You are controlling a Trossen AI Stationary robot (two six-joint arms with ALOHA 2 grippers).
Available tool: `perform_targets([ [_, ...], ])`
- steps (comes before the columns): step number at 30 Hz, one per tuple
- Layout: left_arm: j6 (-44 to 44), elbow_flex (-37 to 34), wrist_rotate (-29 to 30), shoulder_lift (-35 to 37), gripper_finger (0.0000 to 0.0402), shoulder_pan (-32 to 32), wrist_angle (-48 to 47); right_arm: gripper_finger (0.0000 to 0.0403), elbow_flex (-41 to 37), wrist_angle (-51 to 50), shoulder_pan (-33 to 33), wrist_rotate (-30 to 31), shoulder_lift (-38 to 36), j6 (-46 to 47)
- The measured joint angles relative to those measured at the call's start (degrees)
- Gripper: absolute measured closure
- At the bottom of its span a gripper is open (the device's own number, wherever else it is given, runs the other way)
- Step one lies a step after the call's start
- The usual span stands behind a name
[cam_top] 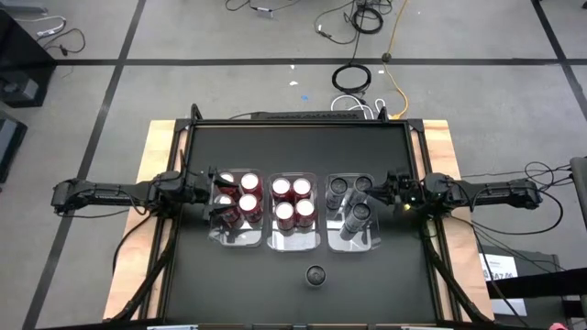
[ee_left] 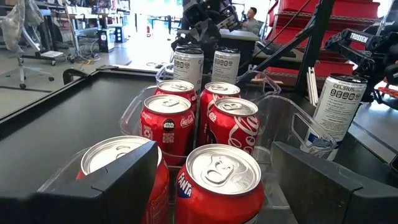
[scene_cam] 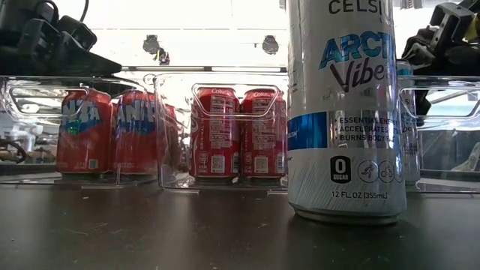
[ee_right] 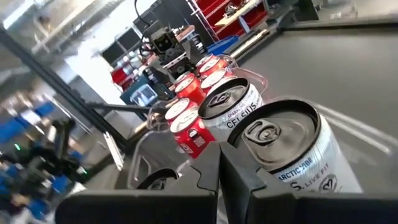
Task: Sort soda cans
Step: Put the white blue soda can into the right transparent bin
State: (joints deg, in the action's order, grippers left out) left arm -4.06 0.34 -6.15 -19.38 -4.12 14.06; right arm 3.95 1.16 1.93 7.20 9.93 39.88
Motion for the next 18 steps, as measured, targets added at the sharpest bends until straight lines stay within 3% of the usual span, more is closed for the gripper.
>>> perform_targets([
  [8,0.0,0.0,0.0,0.0,0.0081,0.0,0.0,0.0399,0.0,-0.03,0.0,-0.07,0.0,-16.21],
  [18,0.01,0.0,0.0,0.0,0.0081,0.0,-0.01,0.04,1.07,1.2,0.06,-1.84,0.06,-24.44],
])
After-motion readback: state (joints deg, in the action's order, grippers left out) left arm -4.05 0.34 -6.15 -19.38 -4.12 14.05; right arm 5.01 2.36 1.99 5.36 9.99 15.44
